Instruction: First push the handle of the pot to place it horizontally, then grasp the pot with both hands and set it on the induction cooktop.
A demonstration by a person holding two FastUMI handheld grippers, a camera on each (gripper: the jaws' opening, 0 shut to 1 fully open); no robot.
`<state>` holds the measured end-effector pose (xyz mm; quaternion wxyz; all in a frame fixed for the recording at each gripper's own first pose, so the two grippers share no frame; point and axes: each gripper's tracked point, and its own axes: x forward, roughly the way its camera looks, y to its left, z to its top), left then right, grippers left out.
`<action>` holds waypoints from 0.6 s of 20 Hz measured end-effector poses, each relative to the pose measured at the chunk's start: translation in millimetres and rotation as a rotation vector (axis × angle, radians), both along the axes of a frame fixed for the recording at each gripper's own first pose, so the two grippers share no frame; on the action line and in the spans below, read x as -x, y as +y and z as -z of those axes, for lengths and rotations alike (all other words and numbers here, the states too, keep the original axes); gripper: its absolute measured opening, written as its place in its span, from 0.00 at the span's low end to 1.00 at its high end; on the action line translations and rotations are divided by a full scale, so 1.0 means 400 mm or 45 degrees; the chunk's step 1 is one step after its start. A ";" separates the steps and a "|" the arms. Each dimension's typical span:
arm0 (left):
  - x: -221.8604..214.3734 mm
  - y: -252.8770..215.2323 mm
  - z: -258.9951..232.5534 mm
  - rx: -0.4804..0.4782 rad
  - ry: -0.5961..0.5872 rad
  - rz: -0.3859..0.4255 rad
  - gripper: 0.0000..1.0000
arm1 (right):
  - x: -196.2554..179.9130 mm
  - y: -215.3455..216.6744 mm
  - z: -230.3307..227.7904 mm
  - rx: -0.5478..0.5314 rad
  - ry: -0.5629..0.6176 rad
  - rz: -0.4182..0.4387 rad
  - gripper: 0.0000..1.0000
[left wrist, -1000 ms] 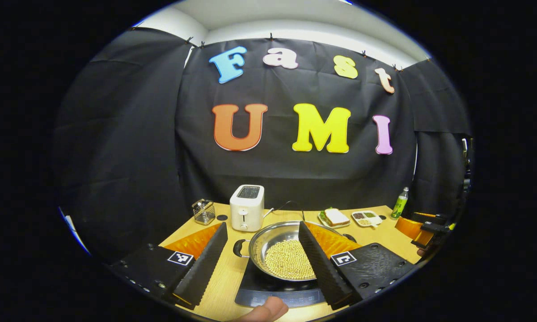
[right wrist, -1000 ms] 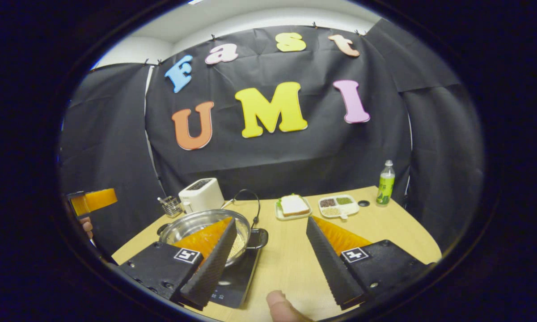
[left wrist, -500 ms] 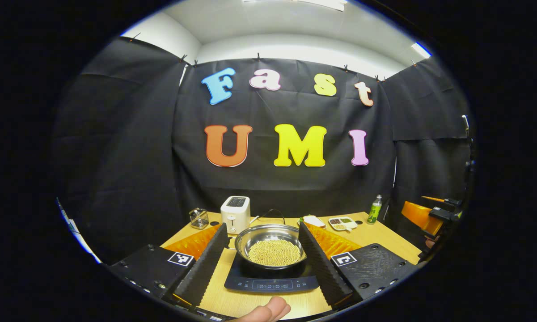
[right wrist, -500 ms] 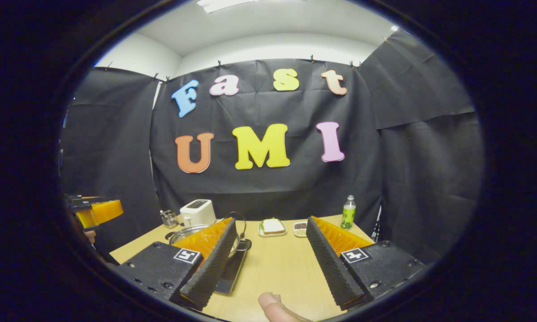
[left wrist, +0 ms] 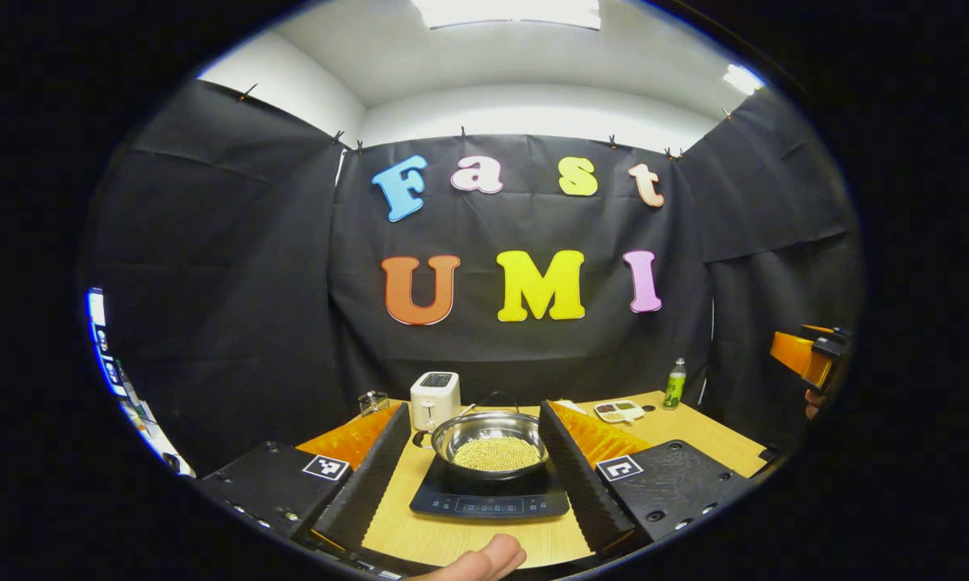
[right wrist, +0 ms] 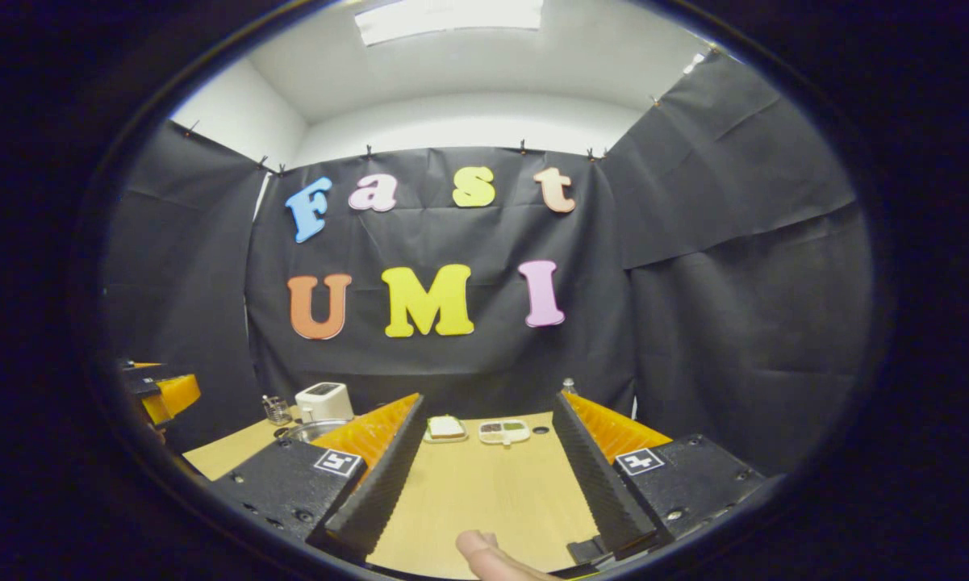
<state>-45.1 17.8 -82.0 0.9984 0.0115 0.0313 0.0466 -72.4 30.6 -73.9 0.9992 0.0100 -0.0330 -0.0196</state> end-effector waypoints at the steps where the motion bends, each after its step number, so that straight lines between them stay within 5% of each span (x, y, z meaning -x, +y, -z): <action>1: 0.004 -0.012 -0.006 -0.016 -0.009 0.006 0.95 | 0.007 -0.009 0.001 -0.005 -0.001 0.003 0.99; 12: 0.044 -0.073 -0.076 0.036 -0.107 0.043 0.95 | 0.088 -0.082 -0.021 -0.062 -0.068 0.031 0.96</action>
